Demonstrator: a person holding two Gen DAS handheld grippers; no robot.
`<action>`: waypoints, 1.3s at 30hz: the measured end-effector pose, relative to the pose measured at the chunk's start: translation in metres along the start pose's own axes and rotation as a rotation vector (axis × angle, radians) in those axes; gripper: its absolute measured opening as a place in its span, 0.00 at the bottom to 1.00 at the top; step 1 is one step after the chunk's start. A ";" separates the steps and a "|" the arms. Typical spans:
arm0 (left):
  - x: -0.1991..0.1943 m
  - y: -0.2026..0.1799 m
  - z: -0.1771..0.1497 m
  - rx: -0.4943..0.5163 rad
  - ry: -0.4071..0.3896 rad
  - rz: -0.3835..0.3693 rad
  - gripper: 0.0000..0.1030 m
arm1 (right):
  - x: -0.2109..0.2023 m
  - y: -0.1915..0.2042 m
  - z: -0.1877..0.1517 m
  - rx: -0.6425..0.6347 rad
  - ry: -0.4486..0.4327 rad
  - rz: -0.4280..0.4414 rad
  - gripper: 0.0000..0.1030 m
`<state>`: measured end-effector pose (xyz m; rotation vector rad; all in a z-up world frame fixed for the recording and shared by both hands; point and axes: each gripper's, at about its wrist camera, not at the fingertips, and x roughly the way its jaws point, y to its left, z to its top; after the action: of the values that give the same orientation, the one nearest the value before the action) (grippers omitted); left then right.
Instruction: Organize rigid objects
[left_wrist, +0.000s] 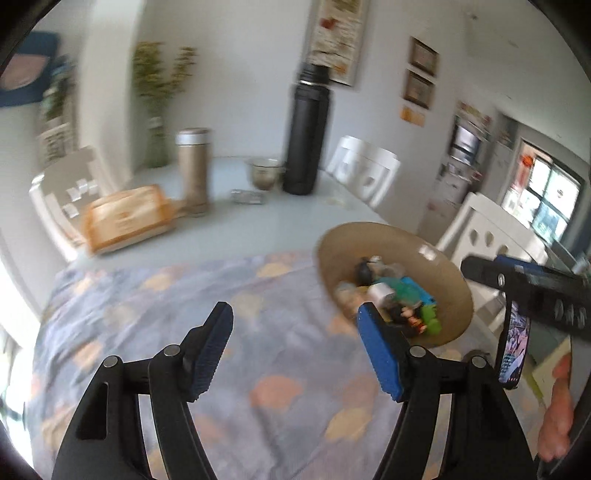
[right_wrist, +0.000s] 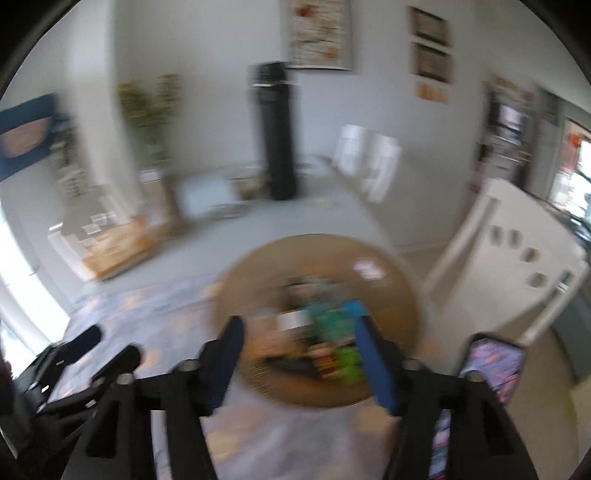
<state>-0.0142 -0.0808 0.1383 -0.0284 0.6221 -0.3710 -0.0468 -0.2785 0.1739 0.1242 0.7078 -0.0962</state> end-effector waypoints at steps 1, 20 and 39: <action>-0.009 0.007 -0.003 -0.009 -0.008 0.029 0.67 | -0.005 0.019 -0.007 -0.039 -0.004 0.021 0.61; 0.004 0.105 -0.114 -0.152 0.092 0.268 0.79 | 0.088 0.110 -0.141 -0.236 0.067 0.048 0.71; 0.003 0.095 -0.116 -0.106 0.089 0.305 0.86 | 0.094 0.111 -0.141 -0.230 0.086 0.013 0.83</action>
<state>-0.0469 0.0170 0.0289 -0.0176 0.7219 -0.0441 -0.0514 -0.1522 0.0150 -0.0878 0.7987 0.0037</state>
